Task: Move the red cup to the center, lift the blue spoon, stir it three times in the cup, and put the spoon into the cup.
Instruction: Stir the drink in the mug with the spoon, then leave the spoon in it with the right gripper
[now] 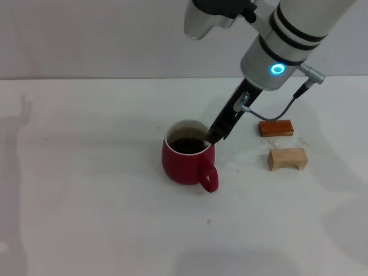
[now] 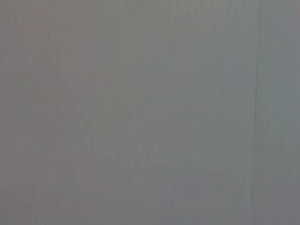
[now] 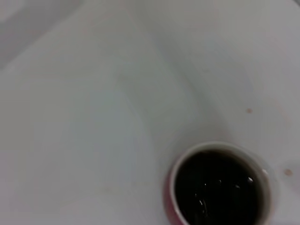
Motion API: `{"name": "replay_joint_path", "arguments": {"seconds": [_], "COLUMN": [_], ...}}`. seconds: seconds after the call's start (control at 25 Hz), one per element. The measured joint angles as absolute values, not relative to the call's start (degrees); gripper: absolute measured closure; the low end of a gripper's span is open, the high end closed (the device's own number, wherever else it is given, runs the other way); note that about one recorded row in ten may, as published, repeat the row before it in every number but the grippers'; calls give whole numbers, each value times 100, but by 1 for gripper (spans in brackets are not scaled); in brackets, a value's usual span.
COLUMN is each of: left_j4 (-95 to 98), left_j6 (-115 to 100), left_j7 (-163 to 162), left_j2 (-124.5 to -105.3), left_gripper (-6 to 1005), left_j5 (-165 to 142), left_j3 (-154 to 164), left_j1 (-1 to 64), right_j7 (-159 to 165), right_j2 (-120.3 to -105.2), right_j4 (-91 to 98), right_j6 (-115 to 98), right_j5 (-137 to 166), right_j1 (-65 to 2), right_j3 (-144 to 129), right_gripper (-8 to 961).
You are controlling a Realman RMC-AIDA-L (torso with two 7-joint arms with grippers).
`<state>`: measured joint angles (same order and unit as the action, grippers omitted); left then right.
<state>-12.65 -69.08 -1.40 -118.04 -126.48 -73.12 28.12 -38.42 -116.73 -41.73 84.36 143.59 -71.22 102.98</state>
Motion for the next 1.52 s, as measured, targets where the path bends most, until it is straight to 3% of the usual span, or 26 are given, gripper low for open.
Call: {"name": "replay_joint_path", "arguments": {"seconds": [0.36,1.04,1.52], "left_j4": [-1309,-1328,-1333], "left_j6": [-6924,-6926,-6926], "left_j7": [-140,-140,-142], "left_j2": [-11803,-11802,-11796], "left_gripper": [157,157,157], "left_j5": [-12648,-12648,-12648], "left_j3": [-7312,-7313,-7313], "left_j1": [2809,2809,2821], "right_j7": [-3870,-3771,-3882], "right_j2": [-11761,-11716,-11793], "right_j4": [-4191,-4147,-4156], "right_j6": [8173,8250,8122], "right_j5": [14303,14770,14334], "right_j1": [-7220,-7200,-7260], "right_j3": [10269,10323,10270], "right_gripper": [811,806,802]}}
